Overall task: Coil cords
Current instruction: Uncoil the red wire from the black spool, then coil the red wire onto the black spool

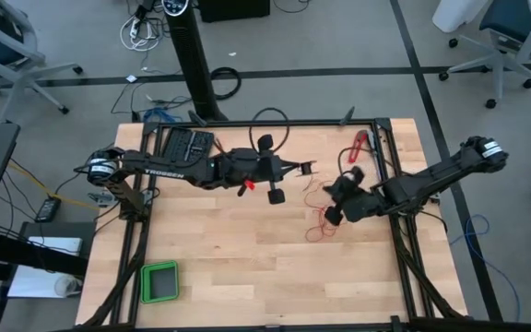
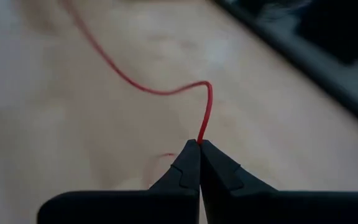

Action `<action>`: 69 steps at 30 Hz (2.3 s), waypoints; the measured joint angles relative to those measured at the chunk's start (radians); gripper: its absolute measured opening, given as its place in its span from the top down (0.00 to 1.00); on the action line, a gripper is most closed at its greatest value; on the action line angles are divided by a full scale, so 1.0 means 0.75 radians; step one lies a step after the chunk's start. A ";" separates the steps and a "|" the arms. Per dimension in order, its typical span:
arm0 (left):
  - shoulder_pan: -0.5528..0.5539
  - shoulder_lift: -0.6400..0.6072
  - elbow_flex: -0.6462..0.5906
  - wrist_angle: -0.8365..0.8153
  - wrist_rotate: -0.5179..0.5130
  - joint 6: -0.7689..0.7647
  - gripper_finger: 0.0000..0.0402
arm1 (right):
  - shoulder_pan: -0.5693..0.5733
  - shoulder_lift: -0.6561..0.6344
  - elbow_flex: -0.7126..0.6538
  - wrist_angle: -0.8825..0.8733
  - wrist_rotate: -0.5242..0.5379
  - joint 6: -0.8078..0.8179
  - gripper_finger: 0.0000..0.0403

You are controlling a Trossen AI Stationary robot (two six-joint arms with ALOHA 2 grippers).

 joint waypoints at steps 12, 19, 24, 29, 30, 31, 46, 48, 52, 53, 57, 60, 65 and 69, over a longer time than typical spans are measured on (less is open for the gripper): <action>0.000 -0.002 -0.198 0.397 0.094 0.047 0.99 | 0.062 0.023 0.014 0.392 -0.414 -0.262 0.98; -0.003 -0.002 -0.430 0.724 0.158 0.044 0.99 | 0.079 -0.126 0.026 -0.011 -0.419 -0.002 0.97; -0.004 -0.001 -0.536 0.892 0.182 0.045 0.99 | 0.062 -0.144 0.026 -0.138 -0.392 0.032 0.90; -0.009 -0.001 -0.599 0.969 0.190 0.034 0.99 | 0.015 -0.125 0.026 -0.203 -0.381 0.048 0.78; -0.010 -0.001 -0.600 0.956 0.190 0.032 0.99 | 0.004 -0.121 0.026 -0.204 -0.381 0.051 0.75; -0.013 -0.001 -0.600 0.931 0.190 0.032 0.99 | -0.005 -0.120 0.026 -0.200 -0.381 0.052 0.72; -0.018 -0.001 -0.521 0.230 0.156 0.051 0.99 | -0.128 -0.035 0.026 0.500 -0.326 -0.616 0.61; -0.018 0.000 -0.483 0.158 0.157 0.051 0.99 | -0.178 0.001 0.026 0.544 -0.407 -0.647 0.62; -0.018 -0.001 -0.426 0.081 0.157 0.051 0.99 | -0.243 0.032 0.026 0.583 -0.471 -0.673 0.62; -0.018 -0.001 -0.418 0.066 0.157 0.050 0.99 | -0.255 0.033 0.026 0.586 -0.502 -0.673 0.62; -0.019 -0.001 -0.397 0.064 0.156 0.045 0.99 | -0.276 0.030 0.026 0.585 -0.542 -0.642 0.63; -0.022 -0.007 -0.382 0.029 0.110 0.033 0.99 | -0.276 0.027 0.026 0.534 -0.521 -0.590 0.63; -0.039 -0.065 -0.361 -0.011 -0.077 0.039 0.99 | -0.262 0.032 0.024 0.362 -0.441 -0.431 0.63; -0.049 -0.136 -0.361 -0.029 -0.163 0.044 0.99 | -0.224 0.032 0.005 0.315 -0.392 -0.365 0.63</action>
